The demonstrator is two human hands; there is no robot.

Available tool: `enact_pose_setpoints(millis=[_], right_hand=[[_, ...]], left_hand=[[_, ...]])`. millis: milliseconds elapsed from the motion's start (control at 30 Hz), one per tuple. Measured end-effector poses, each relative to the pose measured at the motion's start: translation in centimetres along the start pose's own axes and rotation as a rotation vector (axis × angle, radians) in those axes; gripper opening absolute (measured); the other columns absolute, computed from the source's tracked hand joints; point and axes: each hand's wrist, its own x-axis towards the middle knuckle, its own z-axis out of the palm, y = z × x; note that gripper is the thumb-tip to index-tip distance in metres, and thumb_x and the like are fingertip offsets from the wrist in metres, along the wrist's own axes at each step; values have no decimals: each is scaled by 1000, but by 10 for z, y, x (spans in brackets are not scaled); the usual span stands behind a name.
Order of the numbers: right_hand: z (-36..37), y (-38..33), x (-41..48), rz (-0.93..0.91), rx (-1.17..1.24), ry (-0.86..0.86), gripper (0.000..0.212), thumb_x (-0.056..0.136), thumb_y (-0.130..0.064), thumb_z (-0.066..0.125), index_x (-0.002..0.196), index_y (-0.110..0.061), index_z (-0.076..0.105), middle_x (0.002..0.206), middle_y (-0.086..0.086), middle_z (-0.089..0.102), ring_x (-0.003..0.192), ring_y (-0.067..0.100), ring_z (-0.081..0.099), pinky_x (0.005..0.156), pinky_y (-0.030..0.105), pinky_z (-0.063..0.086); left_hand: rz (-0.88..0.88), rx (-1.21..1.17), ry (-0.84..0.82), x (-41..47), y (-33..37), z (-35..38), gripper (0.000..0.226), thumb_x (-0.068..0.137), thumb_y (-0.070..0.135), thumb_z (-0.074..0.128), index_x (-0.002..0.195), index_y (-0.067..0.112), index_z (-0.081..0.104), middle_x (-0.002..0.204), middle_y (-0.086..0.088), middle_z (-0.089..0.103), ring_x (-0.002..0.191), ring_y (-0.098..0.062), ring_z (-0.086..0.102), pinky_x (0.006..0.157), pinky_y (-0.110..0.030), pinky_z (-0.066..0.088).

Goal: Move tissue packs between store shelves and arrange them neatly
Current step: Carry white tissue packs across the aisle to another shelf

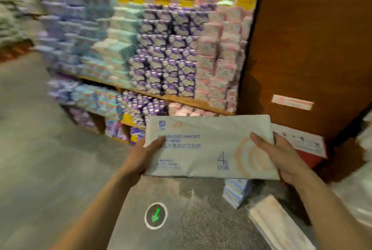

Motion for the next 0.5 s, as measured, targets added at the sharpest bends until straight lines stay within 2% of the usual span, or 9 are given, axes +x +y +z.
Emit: enact_pose_setpoints(millis=[100, 167, 200, 233, 333, 367, 467, 500], right_hand=[[95, -19, -2, -50, -15, -177, 69, 61, -58, 85, 114, -16, 72, 100, 4, 79, 91, 26, 76, 88, 46, 60], [163, -30, -6, -81, -53, -282, 94, 38, -74, 89, 110, -16, 73, 98, 3, 80, 88, 23, 77, 78, 38, 62], [199, -35, -10, -96, -64, -339, 95, 37, -75, 88, 110, -16, 72, 97, 2, 80, 86, 22, 77, 73, 35, 62], [236, -38, -14, -109, -72, -389, 88, 45, -71, 88, 111, -15, 72, 97, 3, 80, 85, 22, 77, 72, 34, 61], [352, -39, -34, -149, -105, -512, 52, 73, -46, 77, 115, -15, 71, 99, 4, 79, 88, 25, 76, 84, 43, 61], [391, -37, -43, -155, -116, -546, 44, 79, -41, 75, 114, -14, 71, 99, 5, 79, 88, 25, 76, 83, 43, 61], [505, -28, -74, -150, -133, -669, 26, 91, -28, 72, 111, -11, 71, 97, 8, 79, 81, 22, 76, 66, 32, 63], [542, -24, -85, -157, -144, -709, 27, 91, -28, 72, 112, -11, 70, 98, 7, 79, 82, 21, 76, 66, 32, 63]], left_hand=[[38, -37, 192, -39, -1, -89, 42, 85, 38, 75, 116, 11, 70, 107, -11, 77, 98, -32, 74, 89, -50, 58], [69, -61, 285, -69, 0, -150, 29, 93, 31, 67, 113, 11, 70, 105, -10, 77, 97, -32, 74, 89, -51, 58], [83, -68, 336, -84, -1, -181, 27, 94, 30, 66, 113, 10, 70, 105, -10, 77, 97, -32, 74, 88, -51, 59], [96, -73, 391, -99, -4, -214, 29, 94, 31, 67, 114, 10, 70, 105, -10, 77, 97, -32, 74, 87, -51, 59], [132, -95, 571, -147, -16, -311, 37, 89, 38, 73, 114, 10, 70, 106, -9, 77, 98, -33, 74, 87, -53, 59], [131, -101, 629, -163, -22, -343, 40, 88, 40, 75, 114, 10, 70, 106, -9, 77, 97, -32, 74, 85, -52, 60], [111, -135, 807, -217, -36, -432, 35, 90, 35, 73, 114, 10, 67, 103, -8, 77, 91, -27, 75, 67, -40, 61], [106, -148, 853, -235, -40, -460, 36, 90, 34, 72, 115, 9, 66, 103, -9, 77, 90, -26, 75, 63, -36, 60]])
